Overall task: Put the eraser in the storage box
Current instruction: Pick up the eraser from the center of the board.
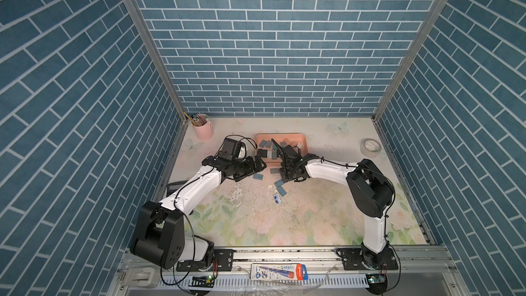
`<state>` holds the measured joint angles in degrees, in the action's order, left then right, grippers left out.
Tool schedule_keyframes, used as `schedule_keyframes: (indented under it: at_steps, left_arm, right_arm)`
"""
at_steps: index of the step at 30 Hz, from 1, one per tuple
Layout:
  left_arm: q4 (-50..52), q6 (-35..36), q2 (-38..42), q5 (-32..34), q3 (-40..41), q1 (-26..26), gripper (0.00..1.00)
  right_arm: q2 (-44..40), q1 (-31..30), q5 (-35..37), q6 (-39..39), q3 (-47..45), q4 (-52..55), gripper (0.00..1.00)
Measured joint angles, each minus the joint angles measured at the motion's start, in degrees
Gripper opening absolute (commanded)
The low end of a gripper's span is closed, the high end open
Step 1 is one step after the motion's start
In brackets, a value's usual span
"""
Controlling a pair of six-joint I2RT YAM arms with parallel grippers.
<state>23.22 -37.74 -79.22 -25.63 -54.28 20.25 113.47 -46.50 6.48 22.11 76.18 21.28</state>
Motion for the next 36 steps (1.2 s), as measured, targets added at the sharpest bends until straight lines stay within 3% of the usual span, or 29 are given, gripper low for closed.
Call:
schedule_keyframes:
  at_steps: [10,17,26,31,36]
  left_arm:
    - [-0.5,0.0,0.0,-0.6,0.0,0.0,1.00]
    - [-0.6,0.0,-0.1,-0.9,0.0,-0.1,1.00]
    - [-0.4,0.0,0.3,-1.0,-3.2,-0.1,1.00]
    - [-1.4,0.0,0.9,-0.8,-6.2,-0.1,1.00]
    - [-3.1,-0.4,-0.9,-1.1,-8.3,0.1,1.00]
  right_arm:
    - [4.0,0.9,-0.3,-0.1,3.3,-0.8,0.37]
    - [3.8,0.8,-0.3,-0.1,3.3,-0.8,0.22]
    - [-5.9,1.0,0.2,-0.1,3.2,7.2,0.21]
    - [-11.3,3.3,0.0,0.2,11.3,12.4,0.19]
    - [-5.6,9.3,0.2,0.2,23.9,14.6,0.19]
